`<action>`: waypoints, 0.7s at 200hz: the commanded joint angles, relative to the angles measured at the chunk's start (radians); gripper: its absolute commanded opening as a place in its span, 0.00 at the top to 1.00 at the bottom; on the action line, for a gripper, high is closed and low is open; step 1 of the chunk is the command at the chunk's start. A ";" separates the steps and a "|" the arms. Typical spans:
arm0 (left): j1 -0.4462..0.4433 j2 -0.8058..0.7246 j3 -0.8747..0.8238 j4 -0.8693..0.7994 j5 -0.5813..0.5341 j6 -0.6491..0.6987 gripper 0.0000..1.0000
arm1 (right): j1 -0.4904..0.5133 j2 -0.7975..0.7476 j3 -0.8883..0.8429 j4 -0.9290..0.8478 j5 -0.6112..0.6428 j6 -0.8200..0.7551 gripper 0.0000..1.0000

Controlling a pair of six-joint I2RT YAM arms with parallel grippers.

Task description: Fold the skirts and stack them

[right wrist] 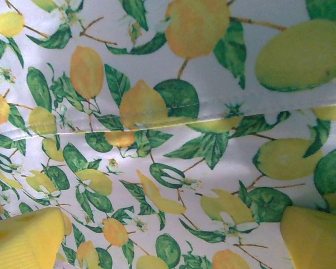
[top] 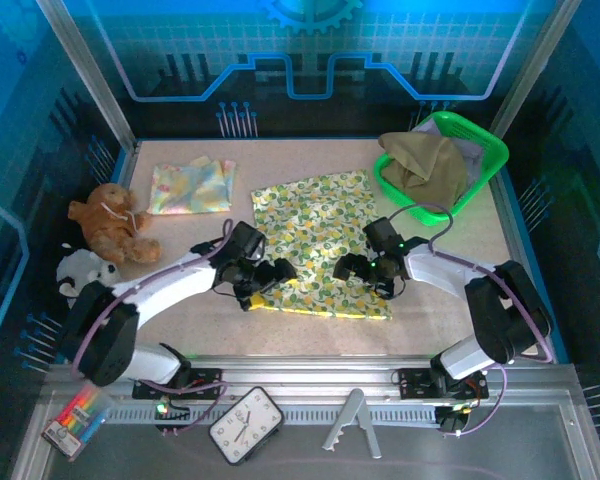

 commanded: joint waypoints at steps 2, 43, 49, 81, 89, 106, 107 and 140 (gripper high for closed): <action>0.008 -0.045 -0.022 -0.135 -0.124 -0.033 0.01 | 0.002 -0.055 0.003 -0.024 0.012 0.030 0.00; 0.007 -0.129 -0.132 -0.082 -0.183 -0.237 0.21 | 0.002 -0.242 -0.045 -0.040 0.131 0.095 0.02; 0.009 -0.141 -0.148 -0.066 -0.187 -0.263 0.27 | 0.000 -0.269 -0.058 -0.052 0.150 0.110 0.06; 0.013 -0.179 -0.195 -0.012 -0.202 -0.383 0.37 | -0.033 -0.366 -0.133 -0.076 0.153 0.168 0.22; 0.014 -0.182 -0.213 0.017 -0.200 -0.408 0.38 | -0.042 -0.377 -0.146 -0.077 0.142 0.177 0.23; 0.014 -0.179 -0.247 0.080 -0.204 -0.450 0.42 | -0.050 -0.389 -0.170 -0.063 0.125 0.191 0.24; 0.013 -0.178 -0.249 0.083 -0.206 -0.452 0.43 | -0.050 -0.389 -0.172 -0.062 0.125 0.192 0.24; 0.006 -0.172 -0.271 0.128 -0.278 -0.491 0.47 | -0.051 -0.400 -0.187 -0.049 0.120 0.194 0.25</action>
